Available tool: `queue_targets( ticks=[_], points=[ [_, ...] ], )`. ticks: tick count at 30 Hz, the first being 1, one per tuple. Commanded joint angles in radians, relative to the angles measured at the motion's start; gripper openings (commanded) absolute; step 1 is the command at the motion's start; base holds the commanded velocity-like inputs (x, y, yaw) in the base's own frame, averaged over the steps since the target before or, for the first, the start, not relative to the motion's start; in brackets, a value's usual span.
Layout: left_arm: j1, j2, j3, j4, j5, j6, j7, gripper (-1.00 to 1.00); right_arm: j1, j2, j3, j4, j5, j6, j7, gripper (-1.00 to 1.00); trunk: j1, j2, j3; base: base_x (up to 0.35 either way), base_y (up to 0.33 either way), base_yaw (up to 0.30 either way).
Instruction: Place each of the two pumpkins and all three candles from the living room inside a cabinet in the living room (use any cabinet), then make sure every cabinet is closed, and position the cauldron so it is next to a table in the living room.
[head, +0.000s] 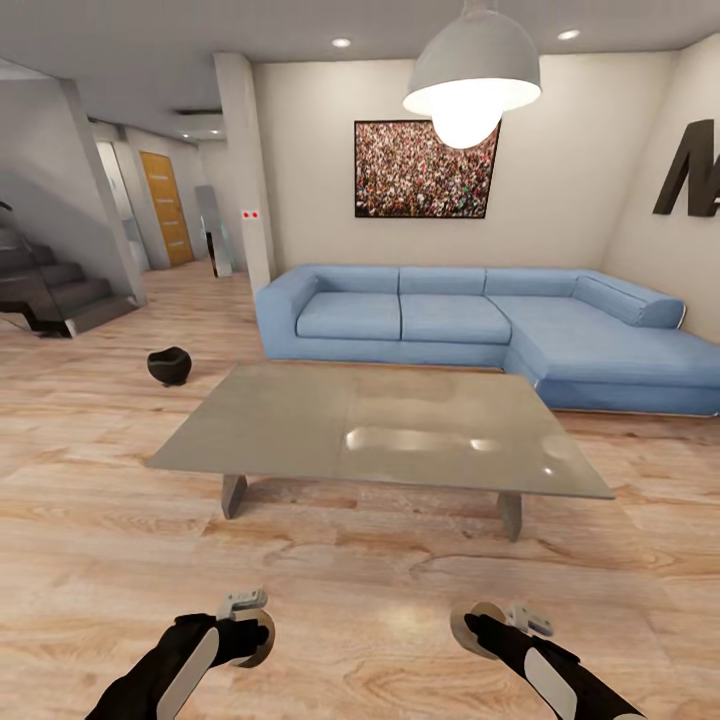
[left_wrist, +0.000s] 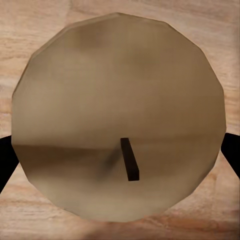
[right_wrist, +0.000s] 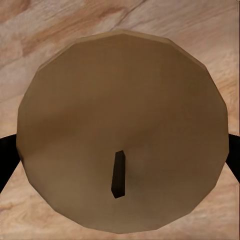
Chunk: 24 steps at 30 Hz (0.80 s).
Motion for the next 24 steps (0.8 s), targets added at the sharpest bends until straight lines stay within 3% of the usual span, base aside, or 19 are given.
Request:
queue_targets(
  ticks=[1, 8, 24],
  points=[
    [-0.001, 0.001, -0.005, -0.001, 0.01, 0.003, 0.011, -1.0, 0.0, -0.001, 0.004, -0.001, -0.005, 0.003, -0.001, -1.0, -0.004, 0.007, 0.002, -0.006, 0.0, 0.0],
    [-0.001, 0.0, -0.004, -0.001, 0.01, 0.003, 0.011, -1.0, 0.0, 0.0, 0.004, -0.001, -0.003, 0.005, -0.002, -1.0, -0.031, 0.056, 0.024, -0.12, 0.0, 0.0],
    [-0.001, -0.002, -0.005, 0.003, 0.008, 0.003, 0.012, -1.0, 0.0, 0.0, 0.004, 0.0, -0.003, 0.01, -0.006, -1.0, -0.092, 0.168, 0.074, -0.006, 0.0, 0.053]
  ],
)
